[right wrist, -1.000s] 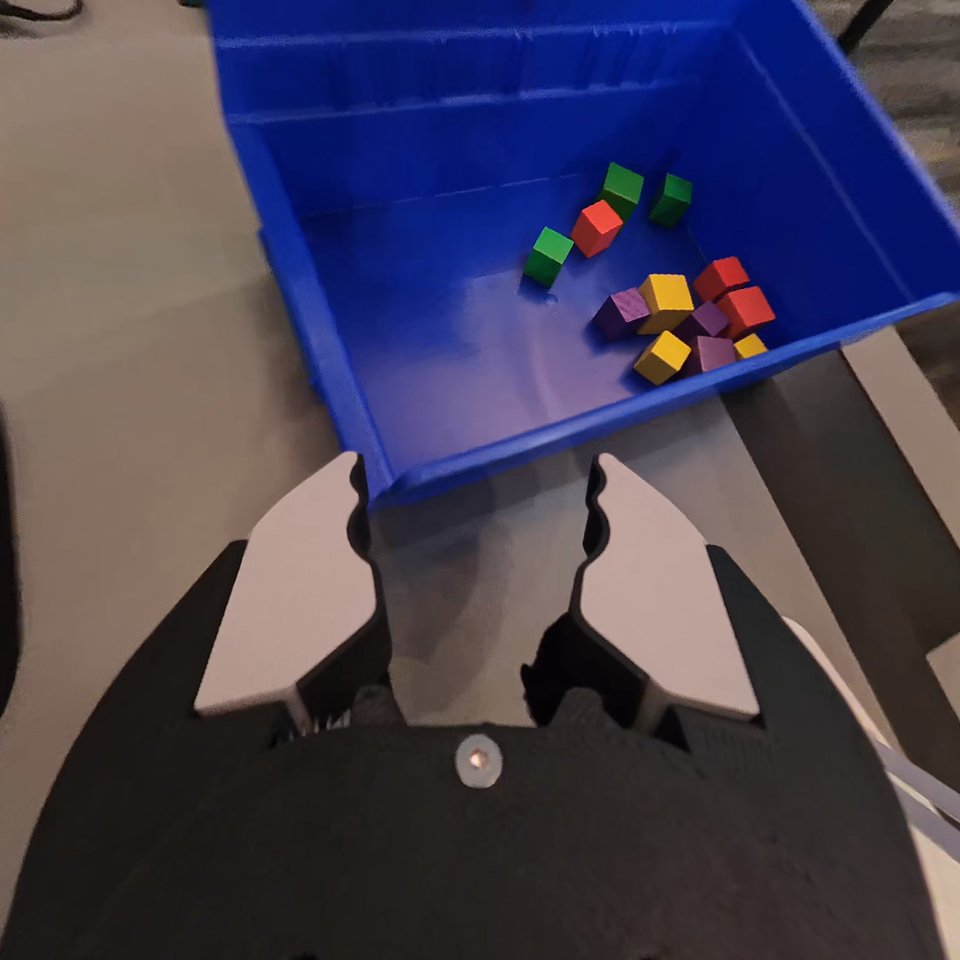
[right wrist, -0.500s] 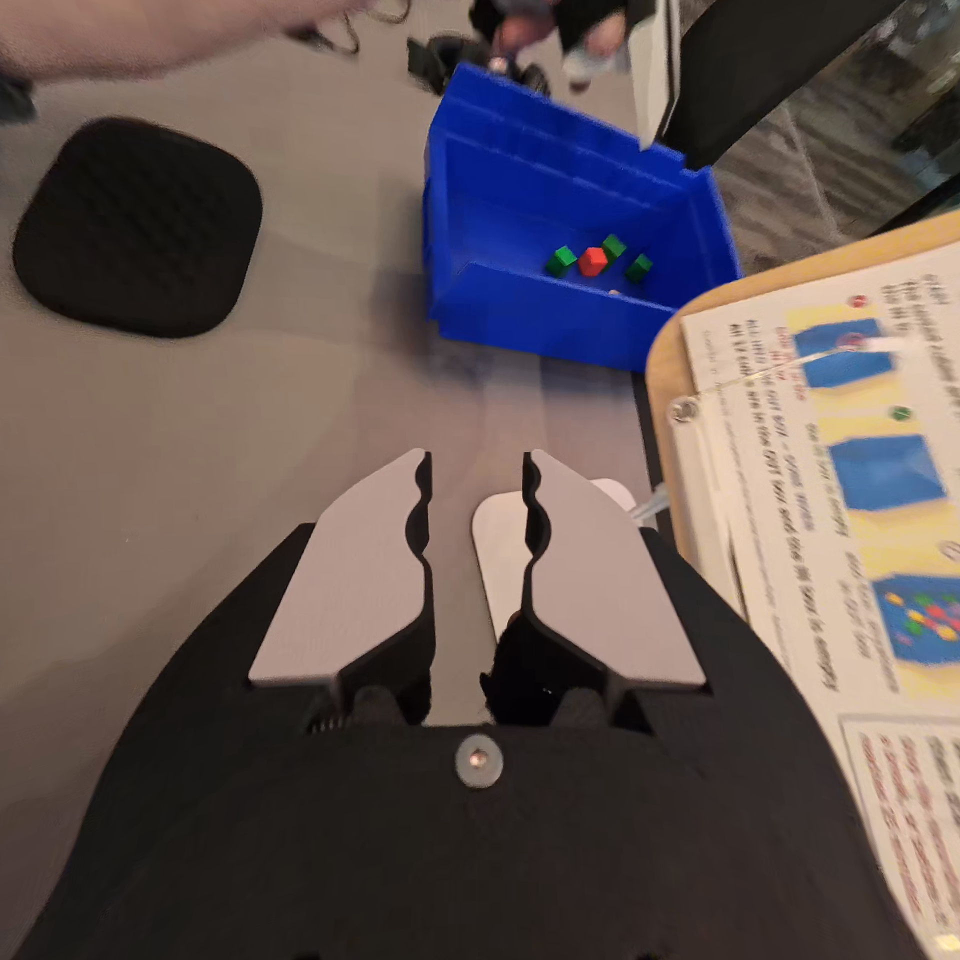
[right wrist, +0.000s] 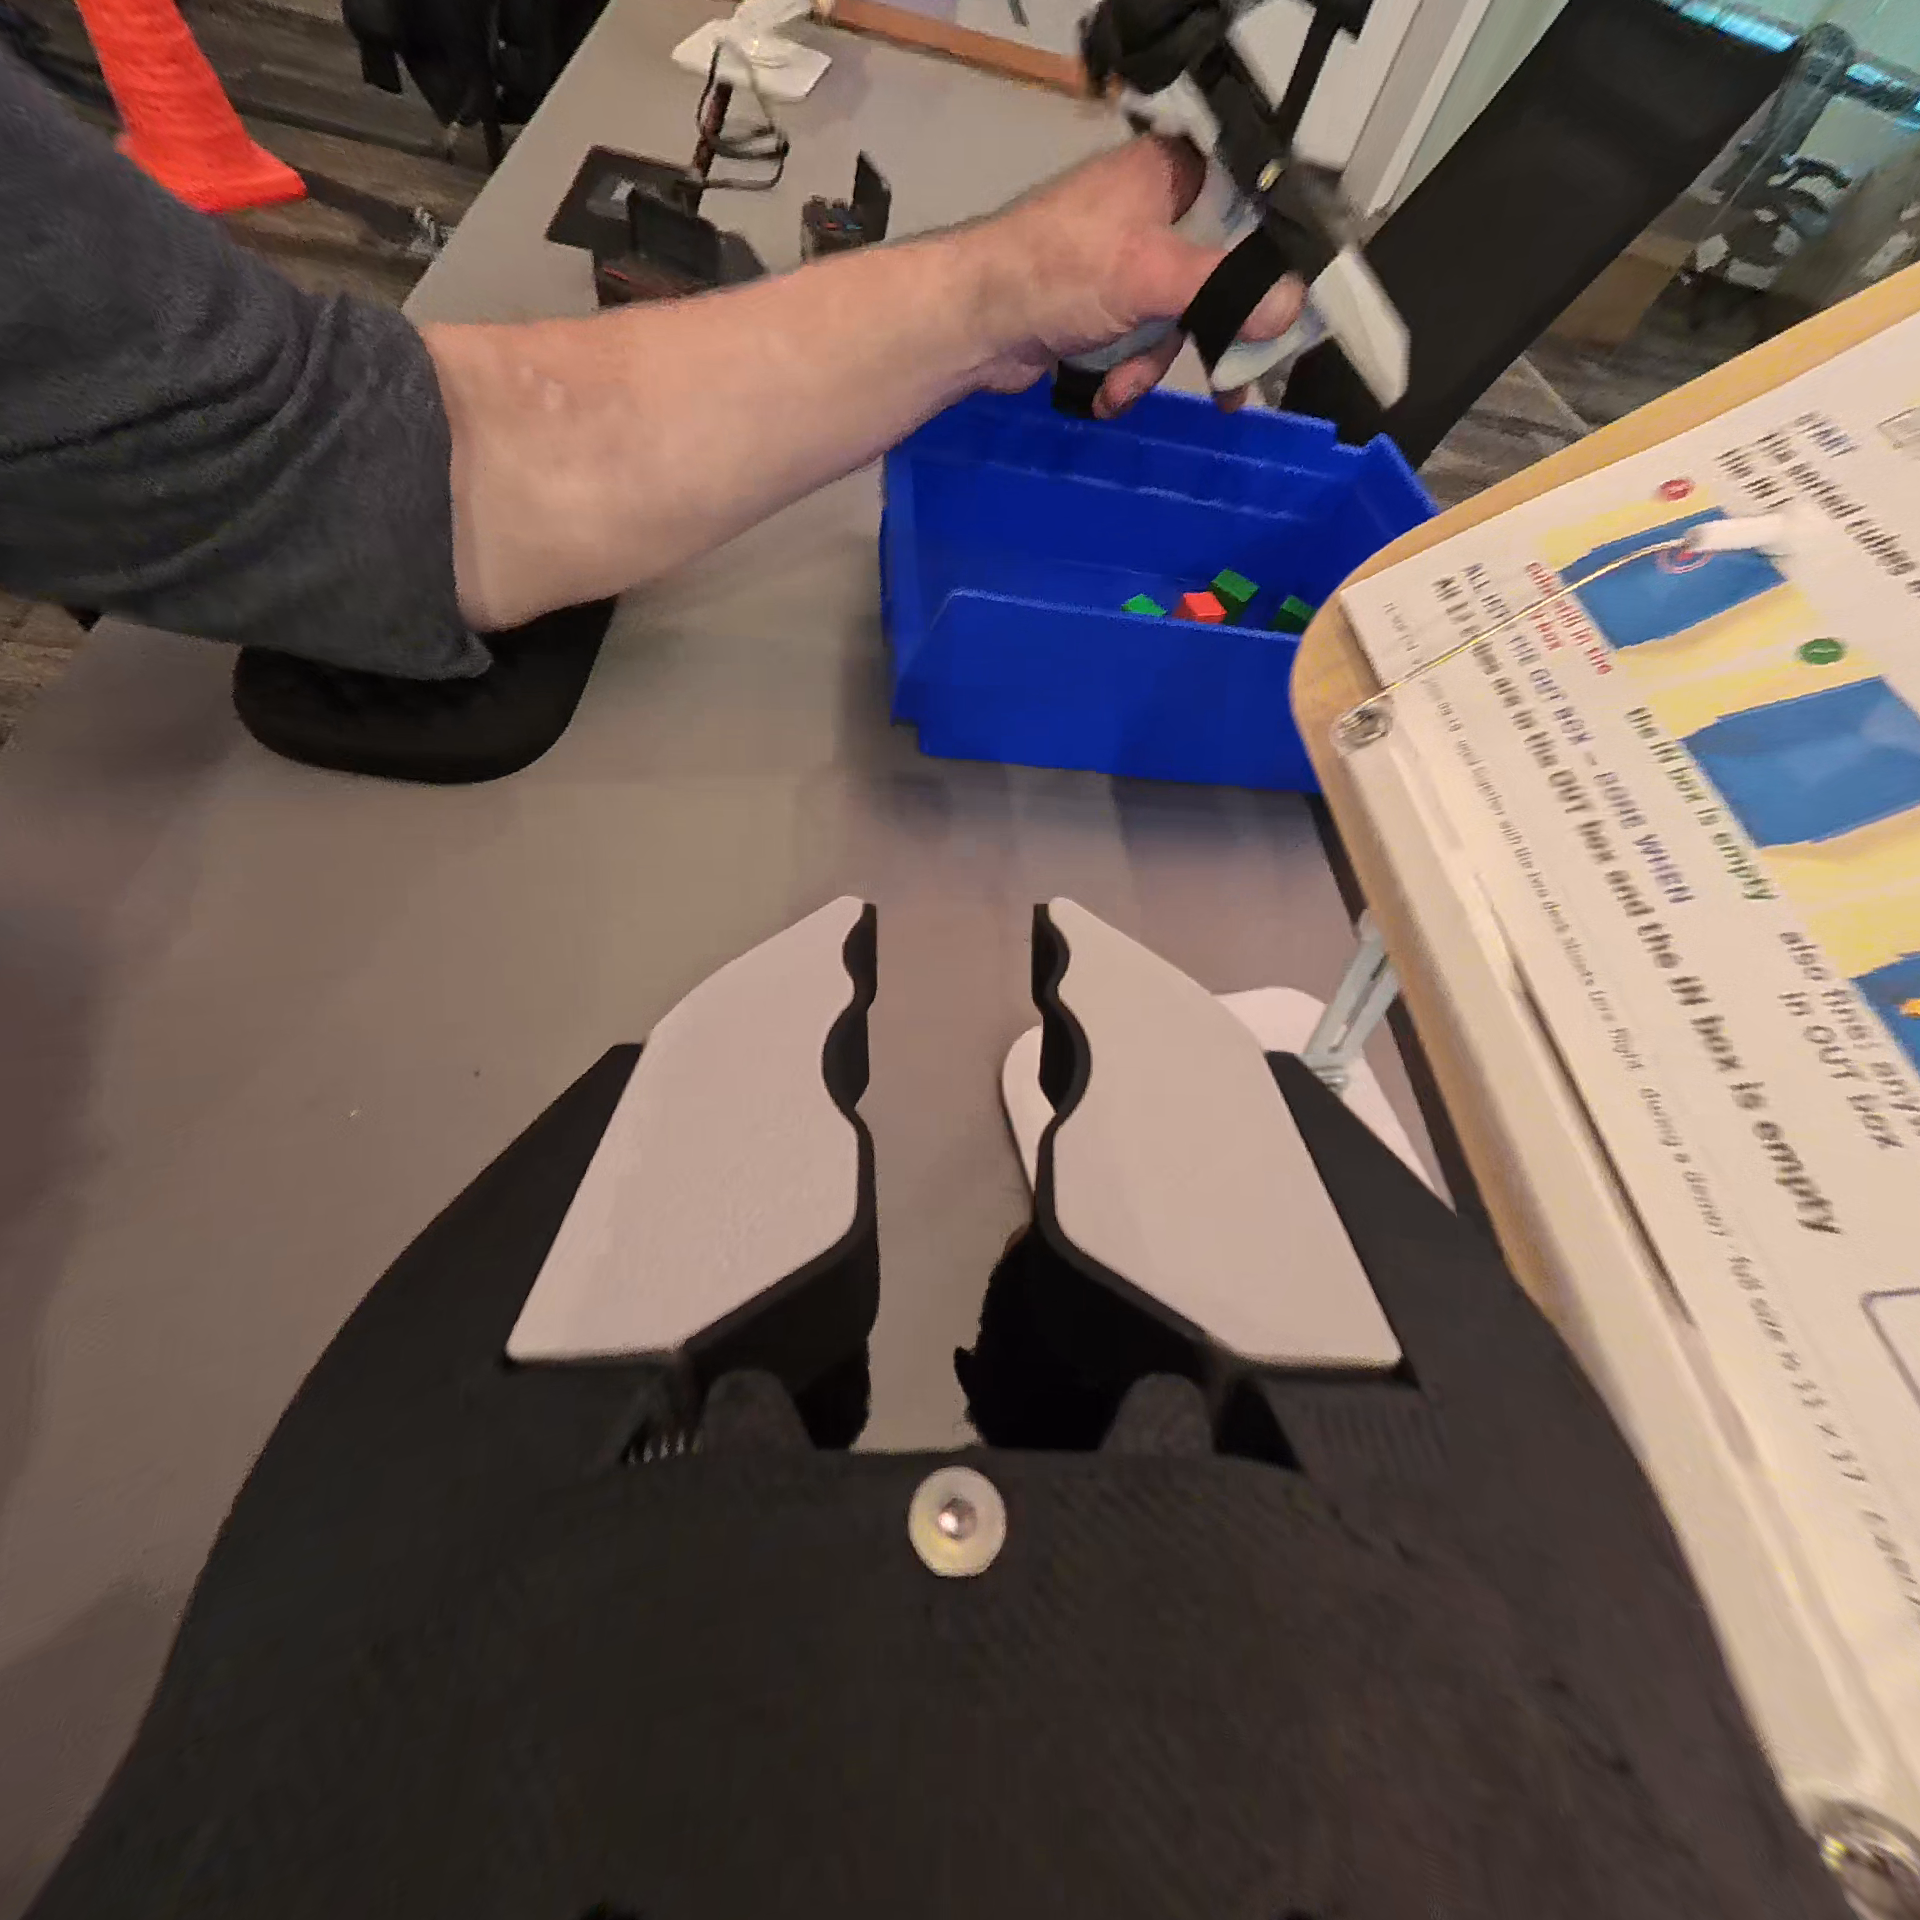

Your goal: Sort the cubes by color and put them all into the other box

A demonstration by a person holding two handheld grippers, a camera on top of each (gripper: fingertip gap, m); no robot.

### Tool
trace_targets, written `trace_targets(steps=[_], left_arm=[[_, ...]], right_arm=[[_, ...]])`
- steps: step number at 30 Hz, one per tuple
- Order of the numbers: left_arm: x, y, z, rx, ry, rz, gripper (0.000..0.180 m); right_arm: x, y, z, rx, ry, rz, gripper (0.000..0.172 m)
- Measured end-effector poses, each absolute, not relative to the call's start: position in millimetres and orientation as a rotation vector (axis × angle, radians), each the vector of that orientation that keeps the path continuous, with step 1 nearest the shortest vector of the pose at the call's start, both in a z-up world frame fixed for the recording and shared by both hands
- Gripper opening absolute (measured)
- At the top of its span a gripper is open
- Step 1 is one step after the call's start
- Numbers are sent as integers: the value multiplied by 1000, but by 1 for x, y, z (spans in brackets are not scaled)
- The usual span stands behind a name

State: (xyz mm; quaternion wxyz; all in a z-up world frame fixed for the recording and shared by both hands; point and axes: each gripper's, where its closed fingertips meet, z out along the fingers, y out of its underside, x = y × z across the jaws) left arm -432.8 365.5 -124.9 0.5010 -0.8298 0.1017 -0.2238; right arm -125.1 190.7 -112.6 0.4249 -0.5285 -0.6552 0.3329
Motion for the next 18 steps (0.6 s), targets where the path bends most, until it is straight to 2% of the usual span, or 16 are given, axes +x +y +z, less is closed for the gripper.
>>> trace_targets(steps=[2, 18], left_arm=[[-429, 362, -115, -1952, 223, -595, 65], [-417, 323, -141, -2075, 184, -477, 69]], right_arm=[[-125, 189, -125, -1338, -1689, 769, 30], [-114, 191, -166, -1425, -1709, 764, 31]])
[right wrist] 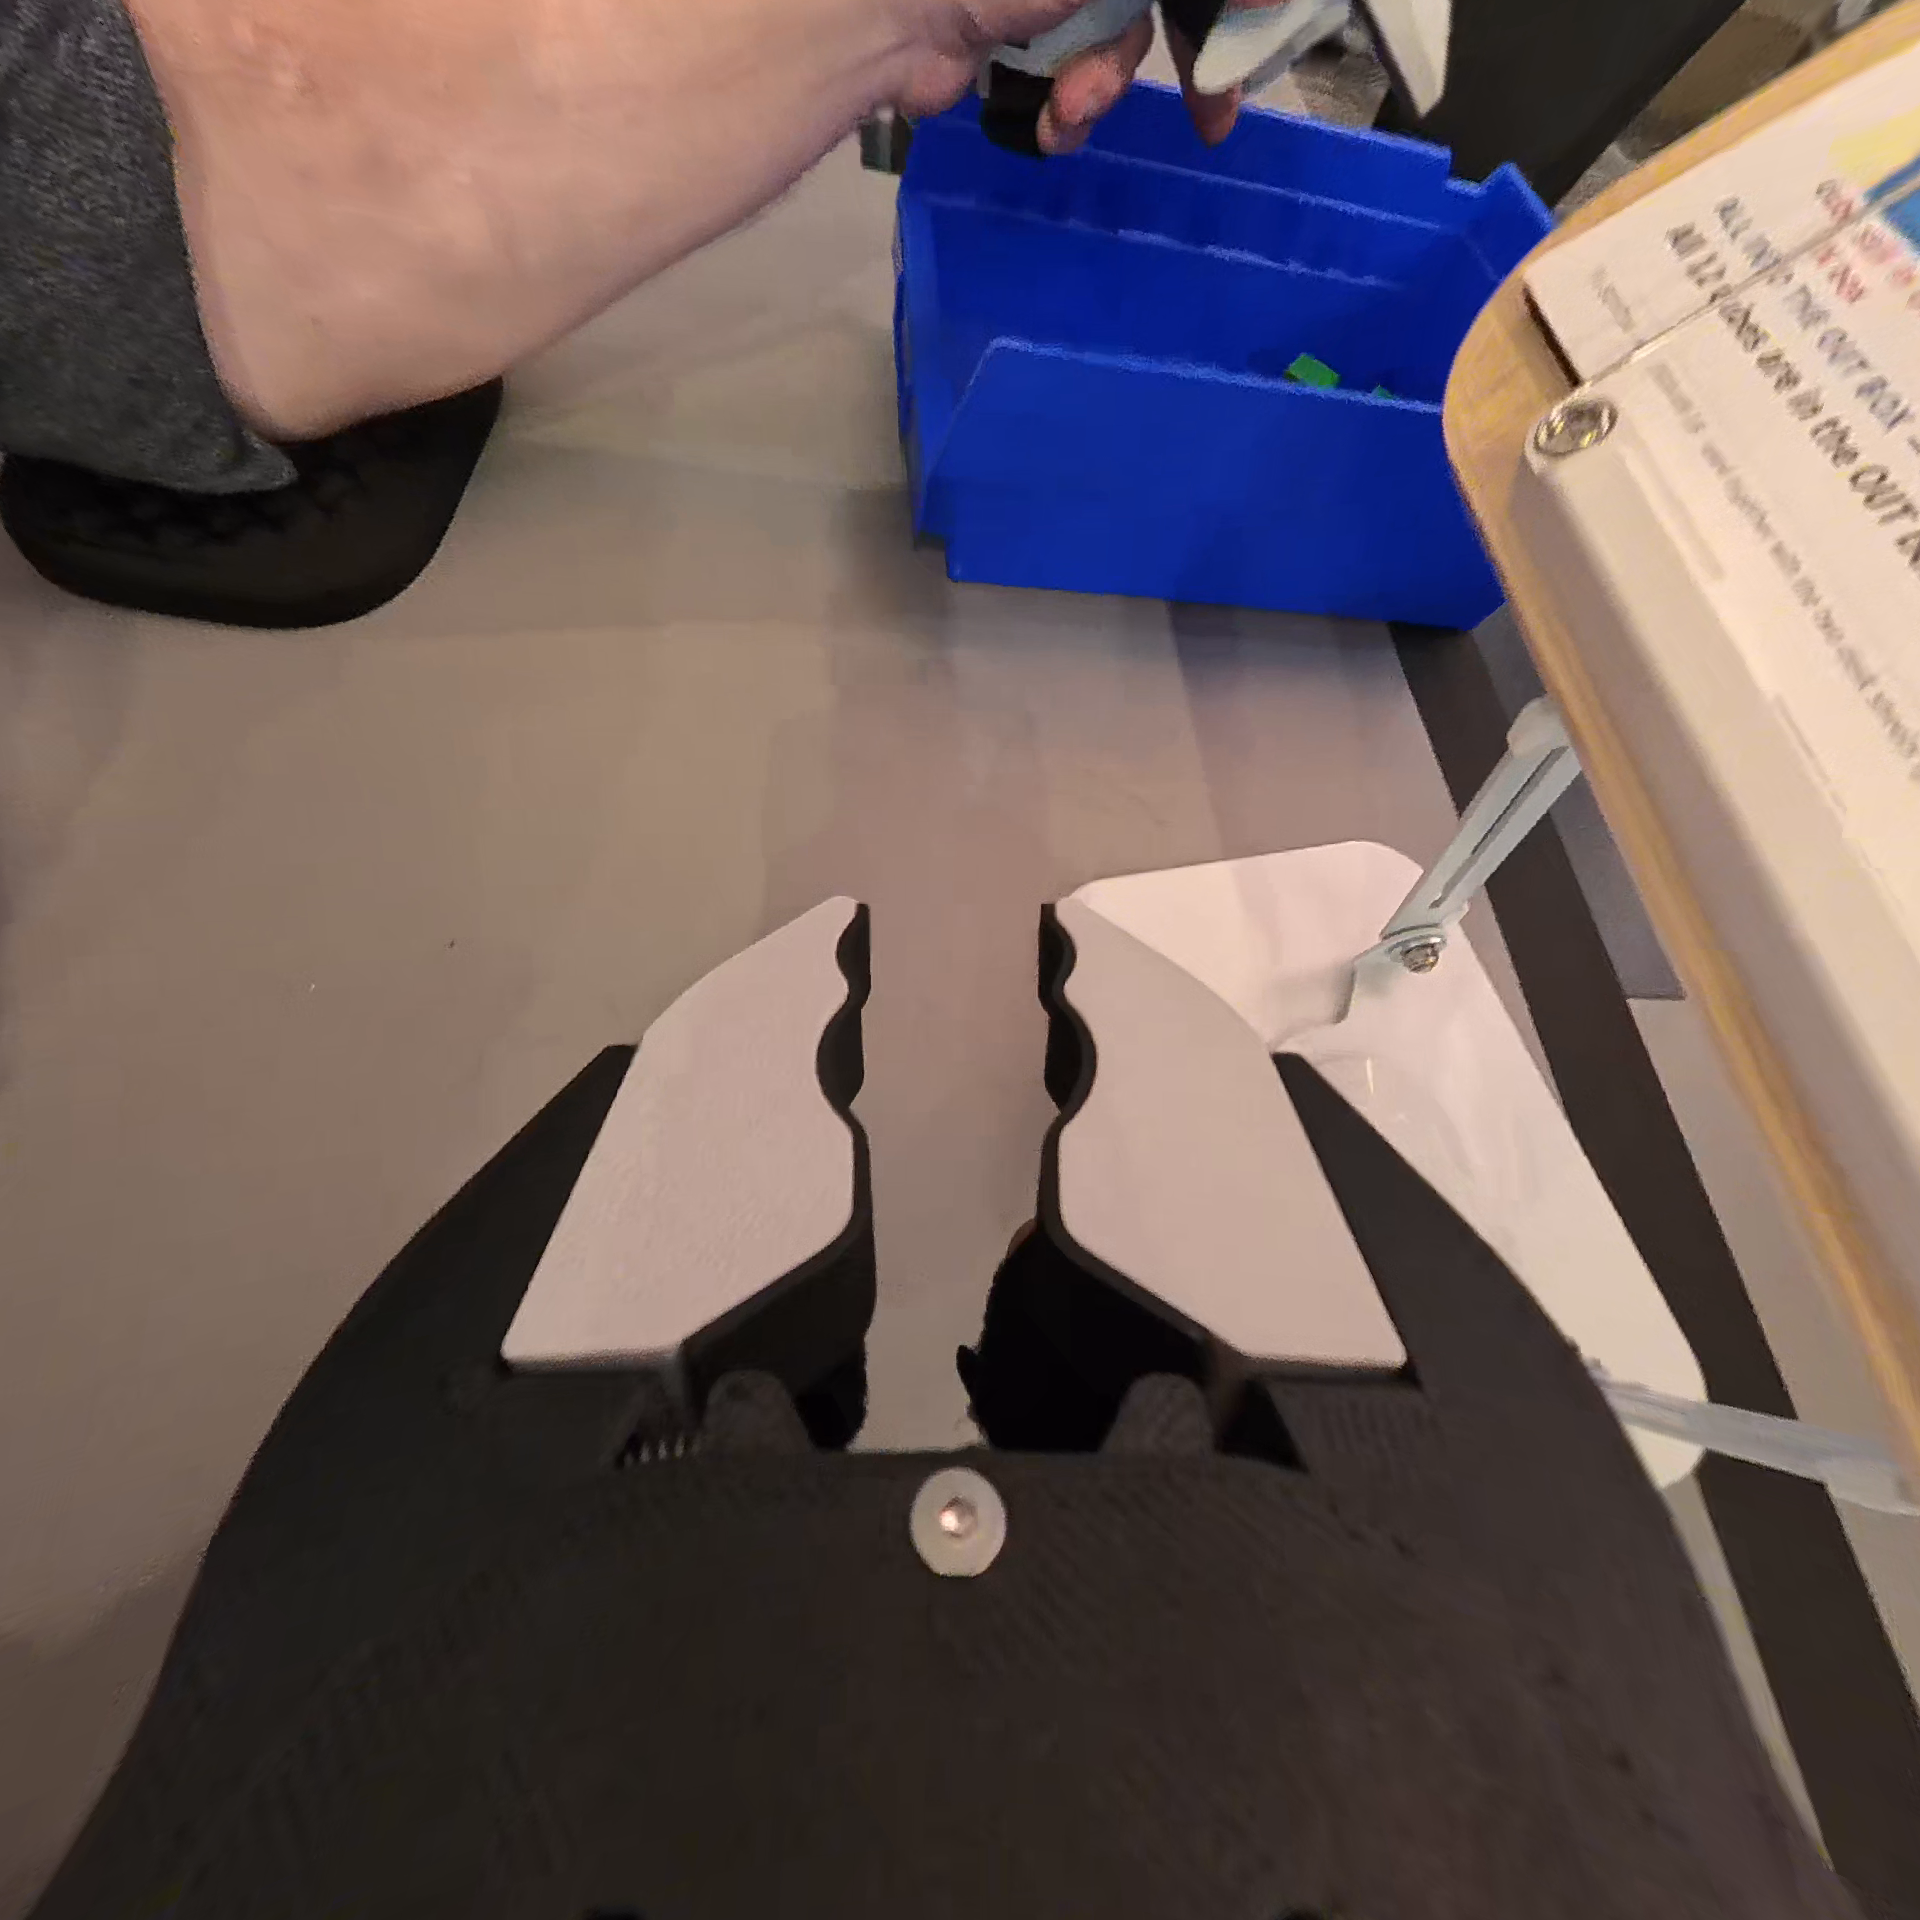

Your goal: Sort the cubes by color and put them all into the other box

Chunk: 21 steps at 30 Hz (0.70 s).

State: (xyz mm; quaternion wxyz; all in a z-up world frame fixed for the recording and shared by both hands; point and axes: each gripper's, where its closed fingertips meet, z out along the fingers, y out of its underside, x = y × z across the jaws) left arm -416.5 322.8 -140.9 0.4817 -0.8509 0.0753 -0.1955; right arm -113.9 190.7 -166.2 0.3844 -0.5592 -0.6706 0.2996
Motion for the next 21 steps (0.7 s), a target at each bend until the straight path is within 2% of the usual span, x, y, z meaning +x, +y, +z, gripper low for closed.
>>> trace_targets(steps=[9, 14, 21], left_arm=[[-421, 319, -157, -2193, 271, -364, 62], [-418, 327, -199, -2343, 303, -327, 69], [-428, 347, -247, -2547, 262, -107, 71]], right_arm=[[-111, 212, -188, -1470, -1659, 735, 30], [-116, 205, -212, -1489, -1735, 690, 30], [-119, 199, -222, -1490, -1775, 687, 30]])
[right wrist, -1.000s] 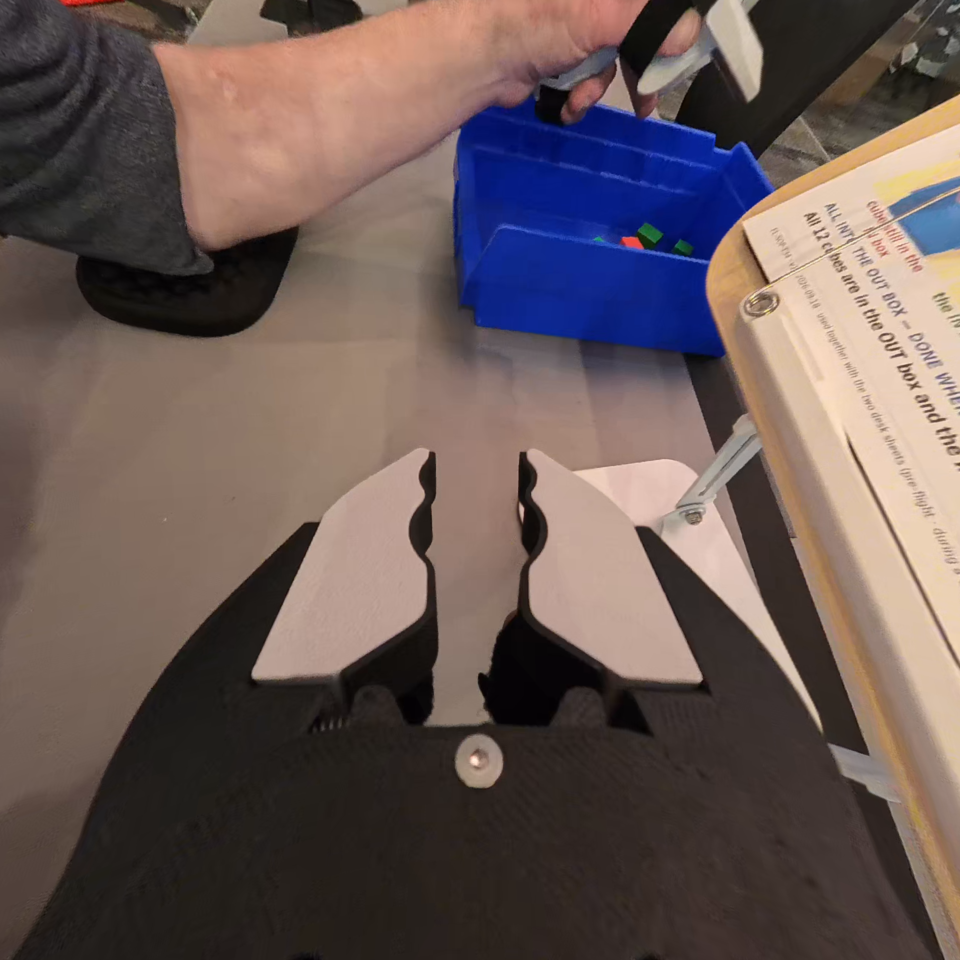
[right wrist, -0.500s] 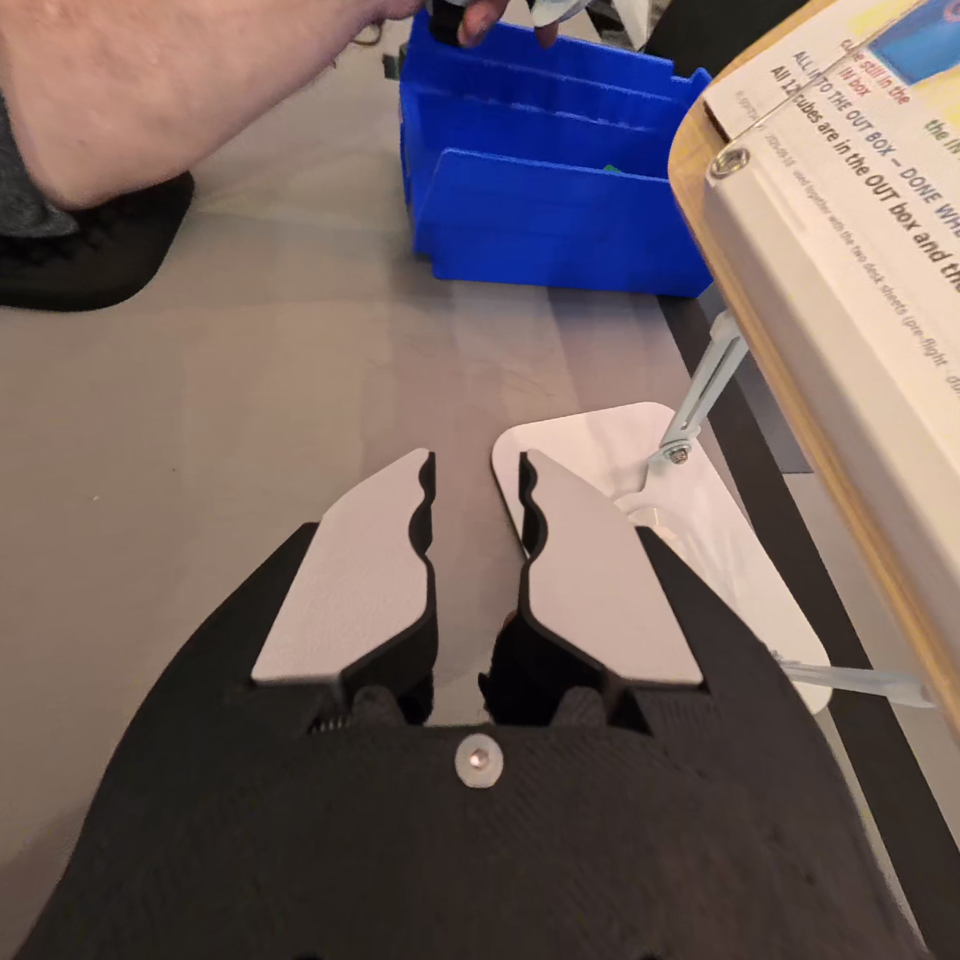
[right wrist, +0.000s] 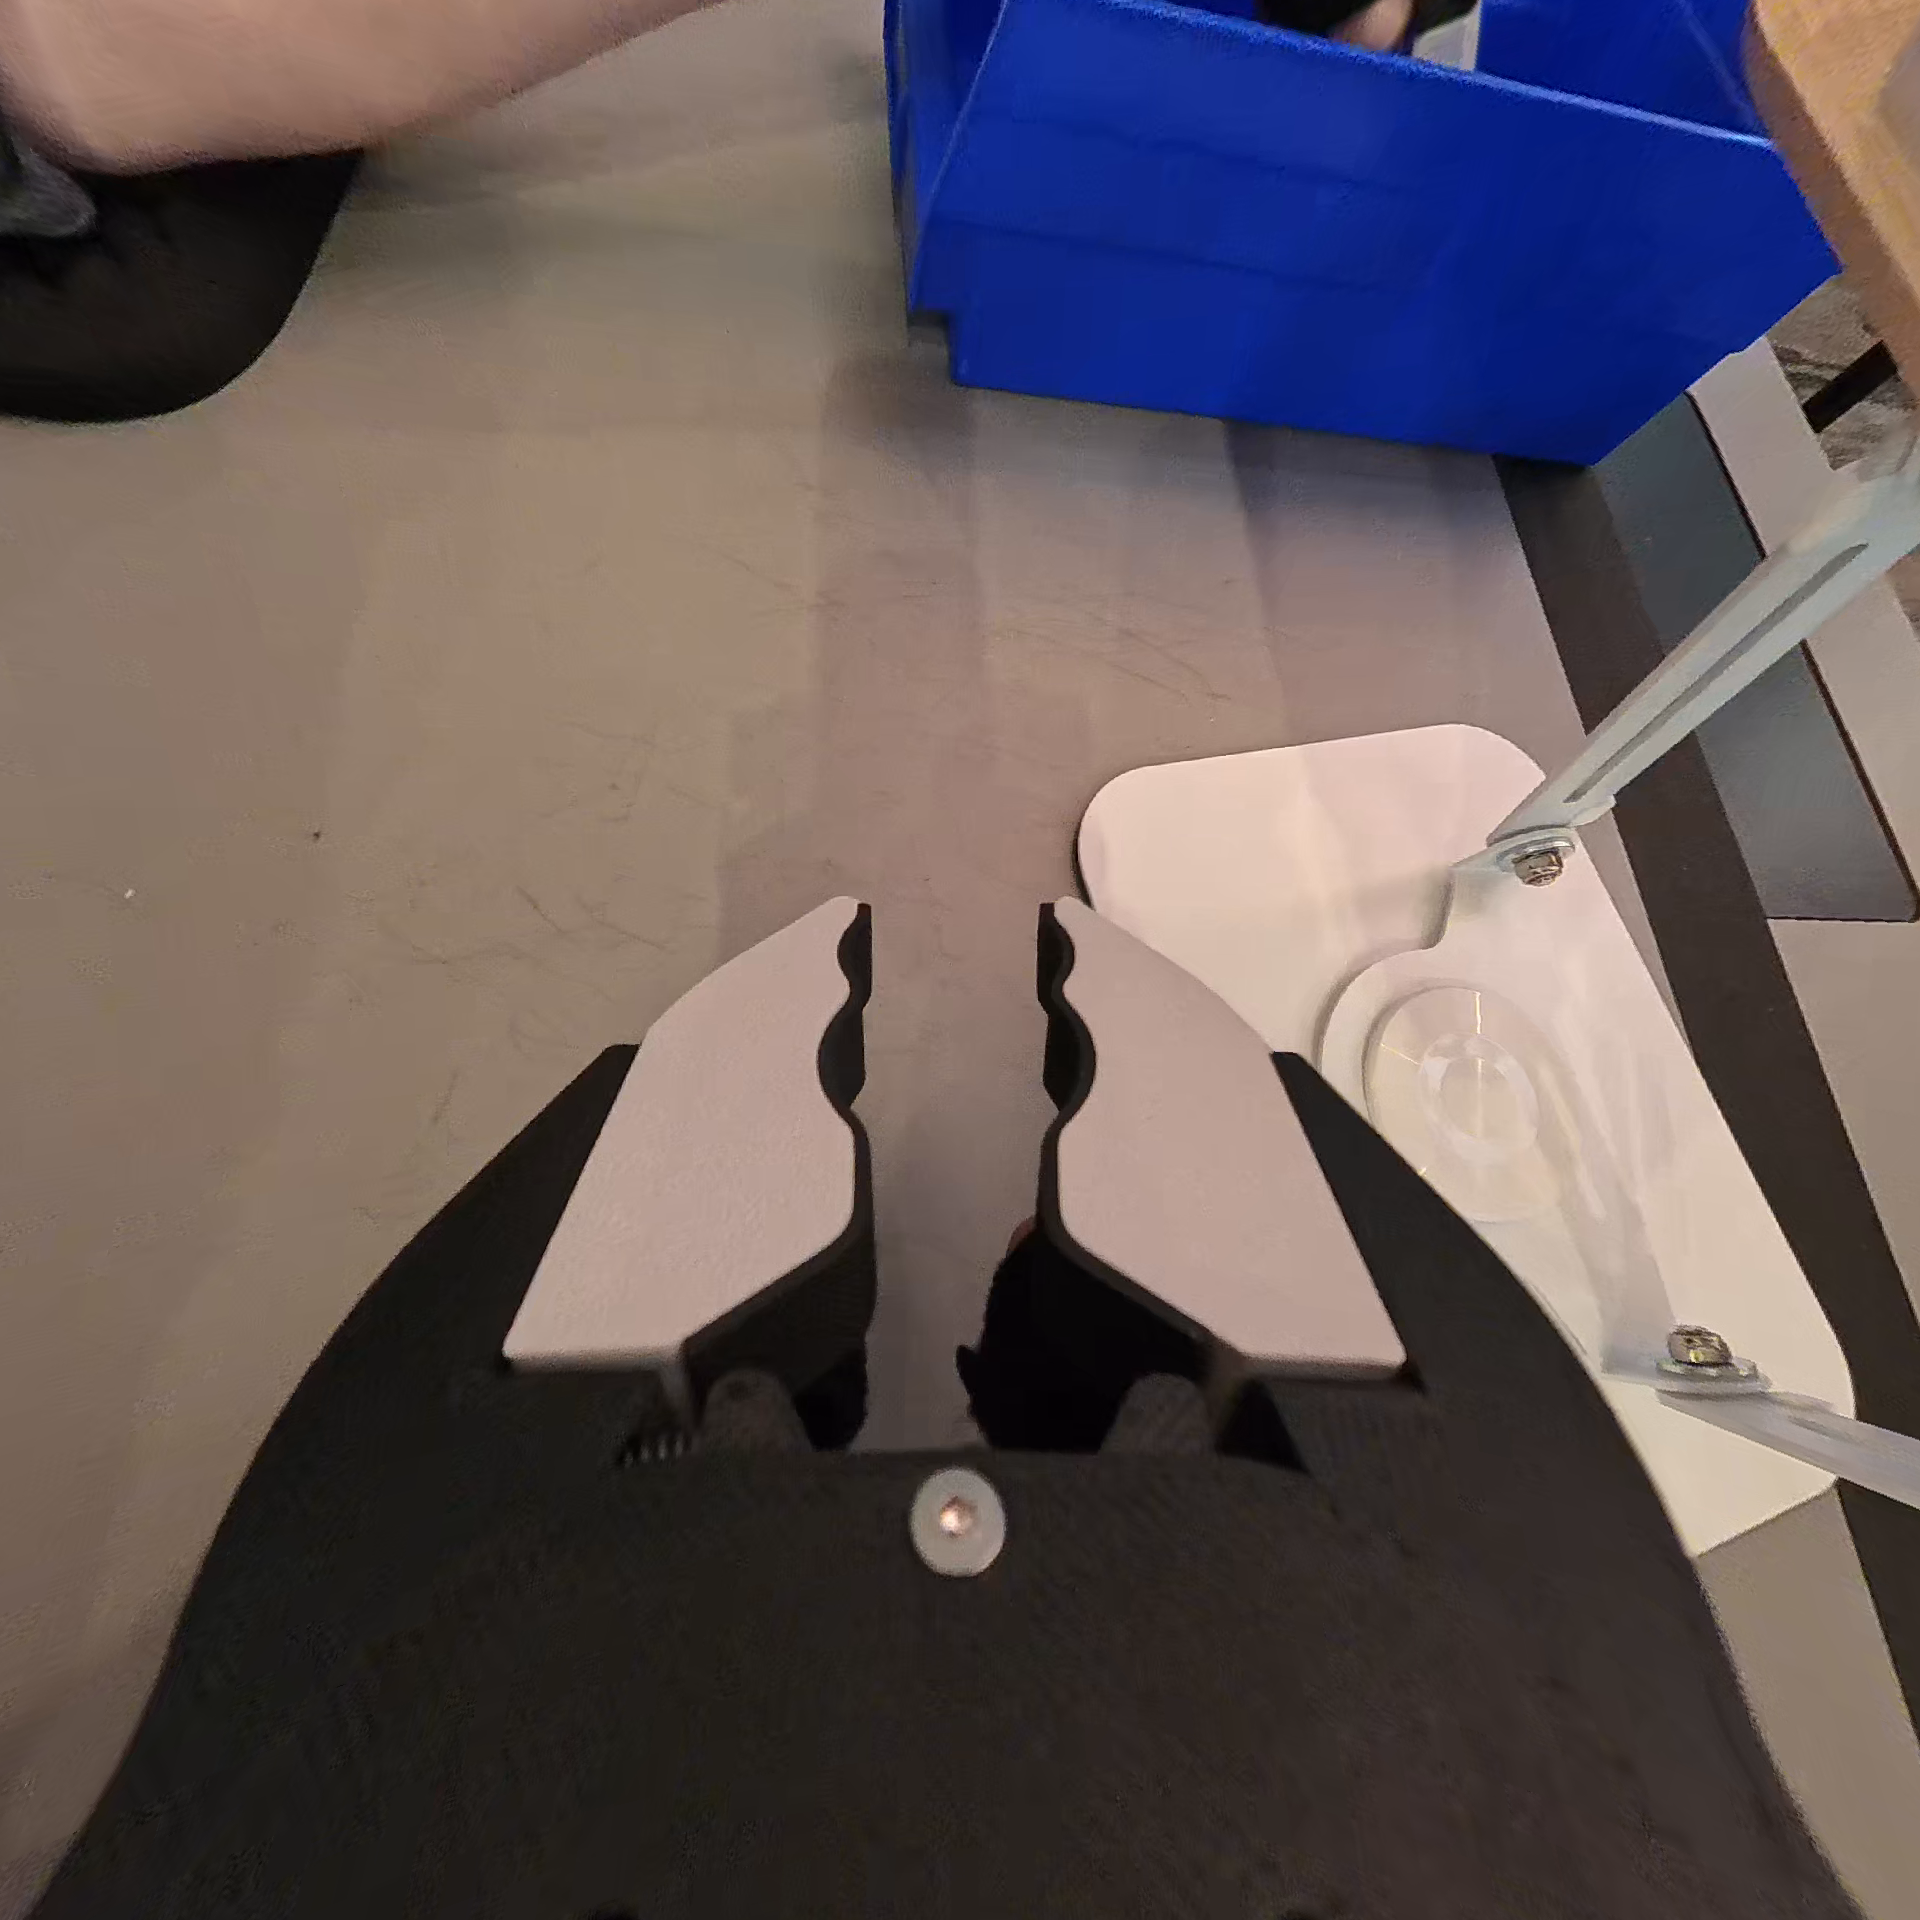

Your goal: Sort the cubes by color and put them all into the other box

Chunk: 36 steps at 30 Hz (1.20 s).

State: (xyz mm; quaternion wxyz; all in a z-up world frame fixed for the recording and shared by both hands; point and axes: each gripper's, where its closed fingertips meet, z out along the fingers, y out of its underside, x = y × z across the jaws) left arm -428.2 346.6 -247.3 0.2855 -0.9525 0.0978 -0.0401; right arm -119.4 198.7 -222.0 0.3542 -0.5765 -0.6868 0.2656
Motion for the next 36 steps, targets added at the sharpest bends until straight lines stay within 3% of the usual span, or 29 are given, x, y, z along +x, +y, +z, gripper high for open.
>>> trace_targets(steps=[10, 12, 14, 18, 31, 36], left_arm=[[-436, 366, -276, -2604, 189, -2, 63], [-435, 369, -283, -2613, 189, 5, 53], [-435, 370, -283, -2609, 175, 3, 29], [-439, 370, -273, -2566, 219, 74, 29], [-424, 346, -122, -2067, 158, -354, 29], [-400, 332, -72, -1844, 259, -504, 29]], right_arm=[[-122, 193, -224, -1490, -1786, 725, 30], [-122, 192, -224, -1489, -1790, 725, 30], [-122, 192, -226, -1494, -1792, 724, 30], [-123, 193, -224, -1488, -1781, 725, 30], [-125, 195, -178, -1295, -1679, 656, 11], [-125, 192, -161, -1198, -1649, 617, 11]])
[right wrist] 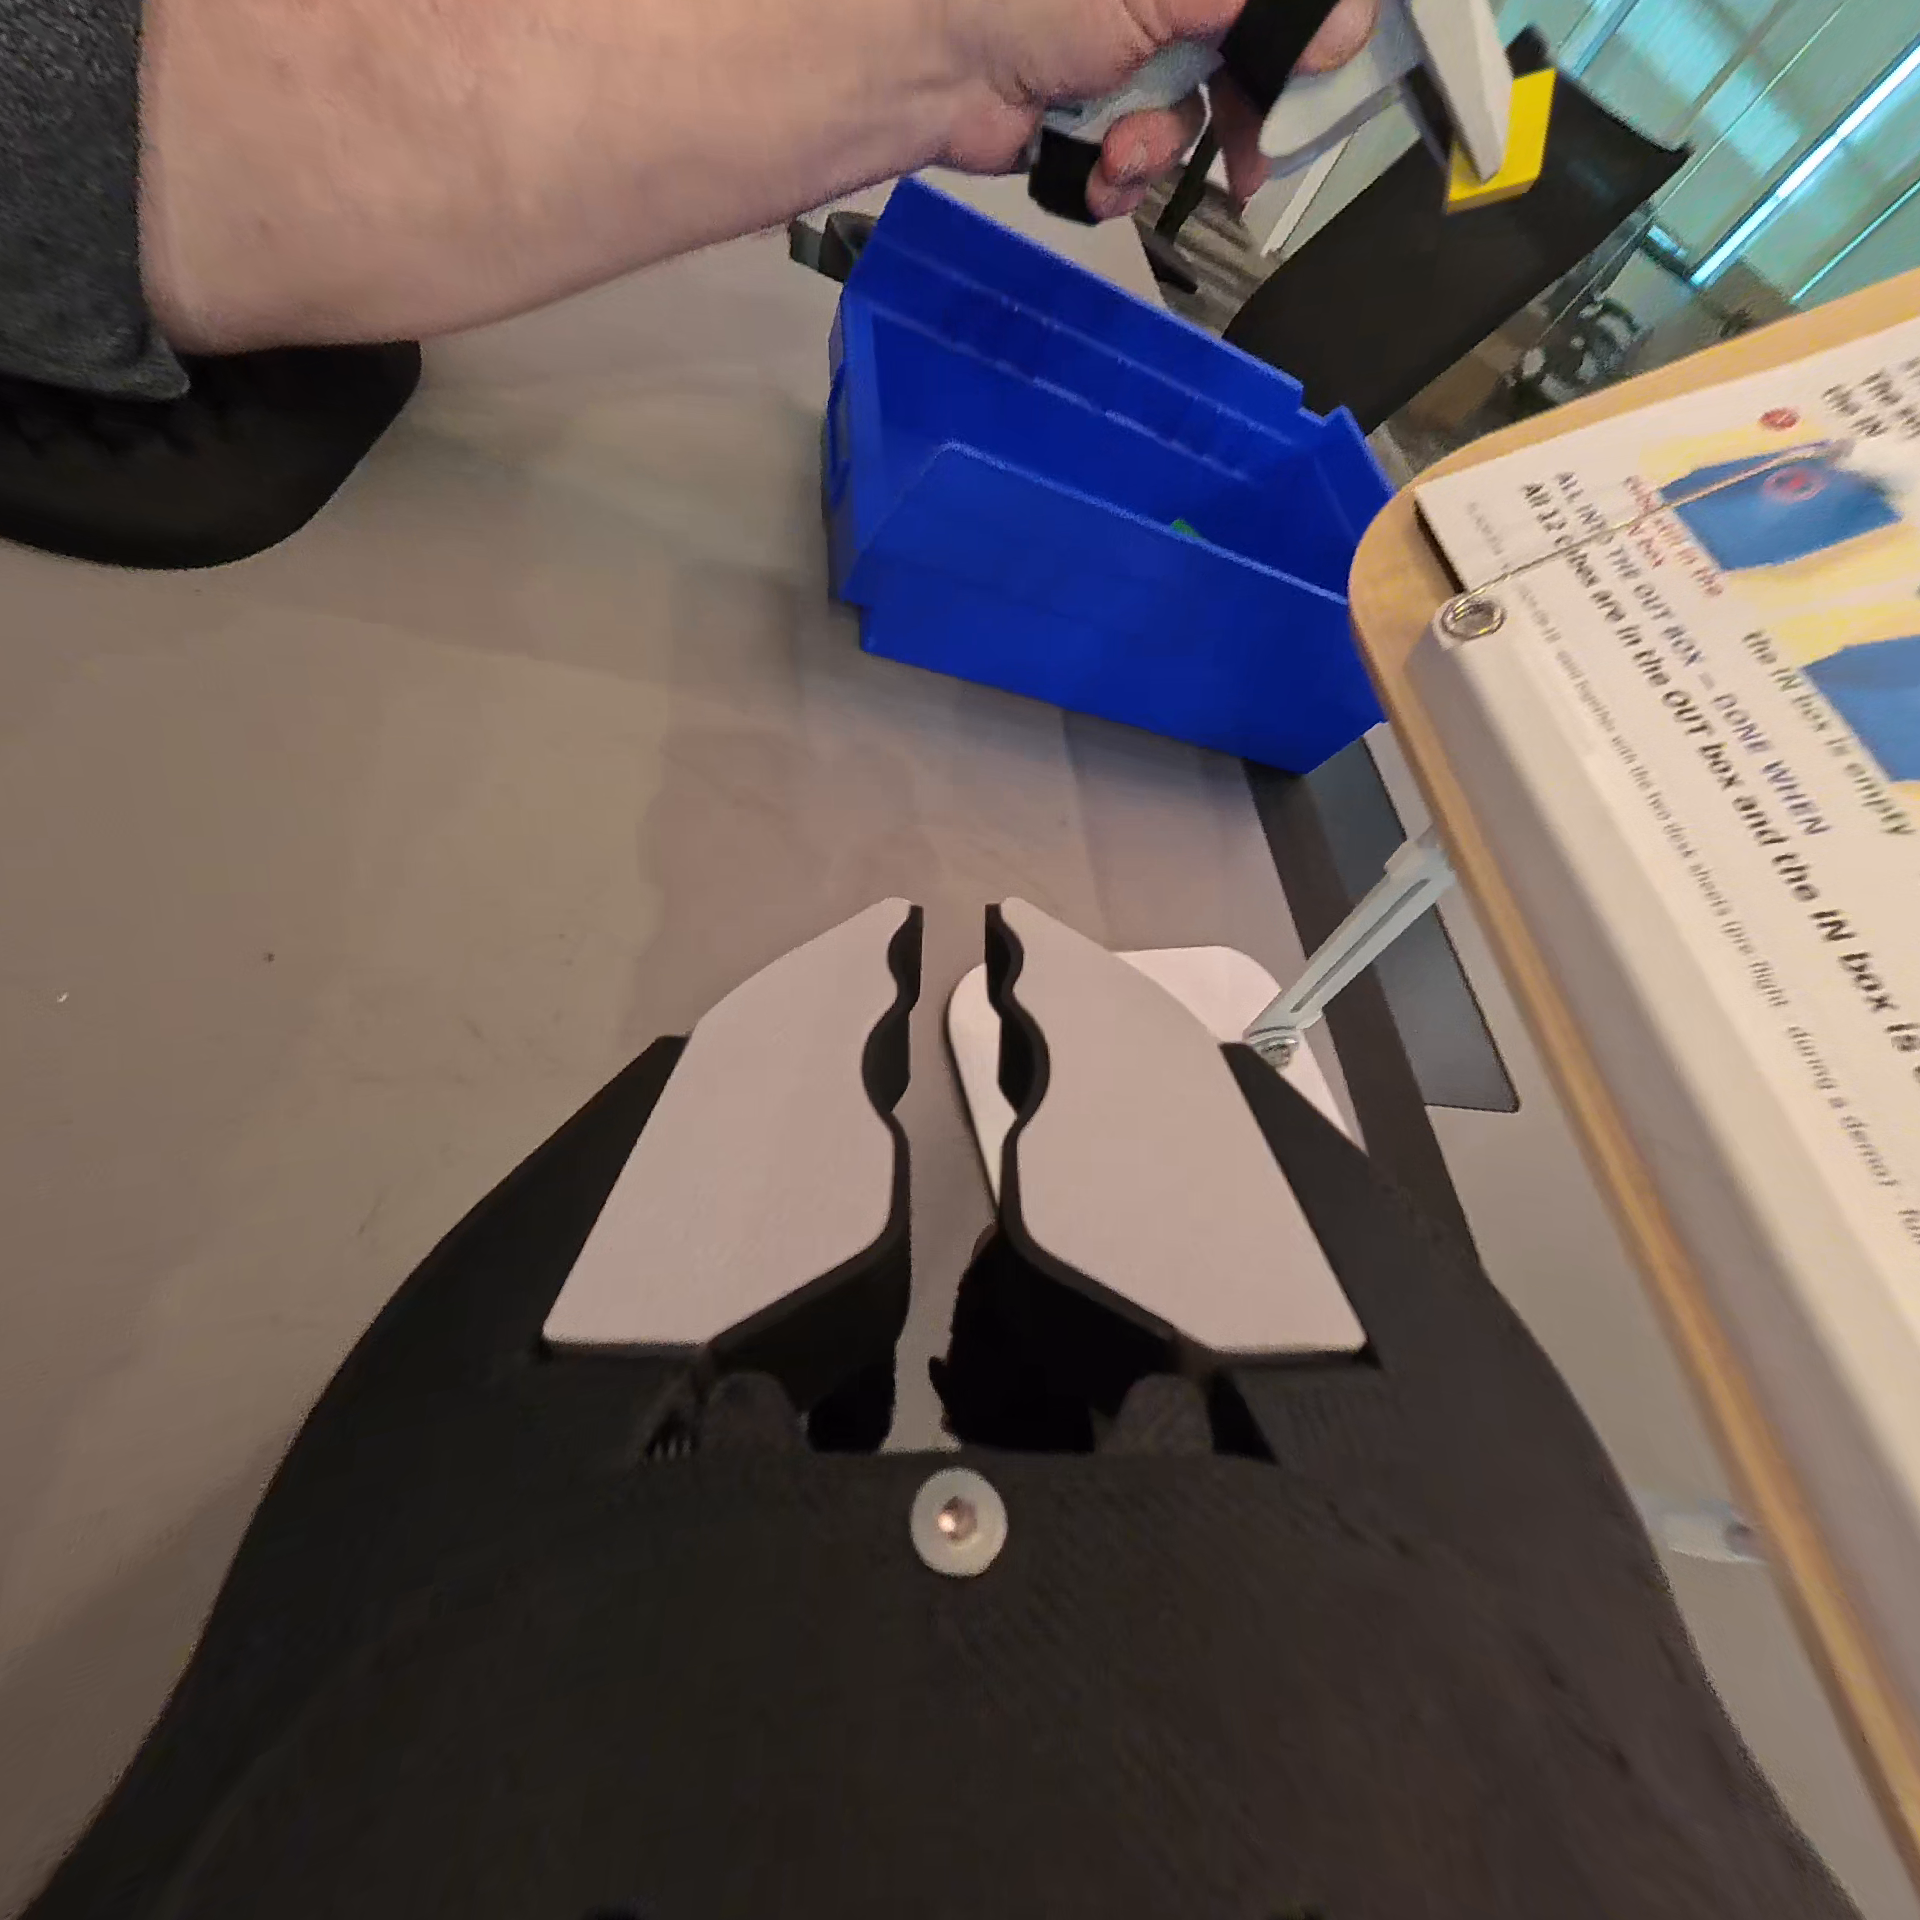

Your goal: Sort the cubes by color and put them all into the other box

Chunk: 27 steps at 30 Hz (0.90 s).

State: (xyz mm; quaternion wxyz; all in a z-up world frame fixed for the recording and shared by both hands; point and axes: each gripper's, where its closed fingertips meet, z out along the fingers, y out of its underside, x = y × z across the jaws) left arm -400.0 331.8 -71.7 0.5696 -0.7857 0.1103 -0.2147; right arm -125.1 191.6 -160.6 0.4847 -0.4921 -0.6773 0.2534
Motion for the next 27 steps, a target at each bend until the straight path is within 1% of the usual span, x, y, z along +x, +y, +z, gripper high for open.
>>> trace_targets(steps=[6, 9, 12, 16, 19, 20, 24, 26, 27], left_arm=[[-366, 307, -21, -1645, 368, -674, 28], [-326, 285, 9, -1554, 485, -803, 29], [-261, 264, 26, -1490, 637, -958, 29], [-168, 243, 15, -1484, 817, -1163, 28], [-113, 226, -2, -1498, 906, -1348, 28], [-99, 221, -9, -1511, 929, -1398, 28], [-63, 210, -26, -1529, 953, -1546, 28], [-57, 208, -28, -1525, 950, -1593, 28], [-55, 206, -29, -1526, 957, -1607, 28]], right_arm=[[-126, 193, -130, -1076, -1543, 521, 21], [-122, 193, -102, -1000, -1460, 448, 28], [-114, 197, -70, -937, -1336, 368, 36], [-95, 204, -31, -860, -1173, 261, 40], [-81, 212, -13, -839, -1096, 186, 54], [-77, 215, -10, -837, -1084, 160, 55], [-73, 216, -8, -802, -1102, 109, 55], [-75, 216, -13, -785, -1132, 69, 50], [-76, 215, -14, -770, -1140, 49, 46]])
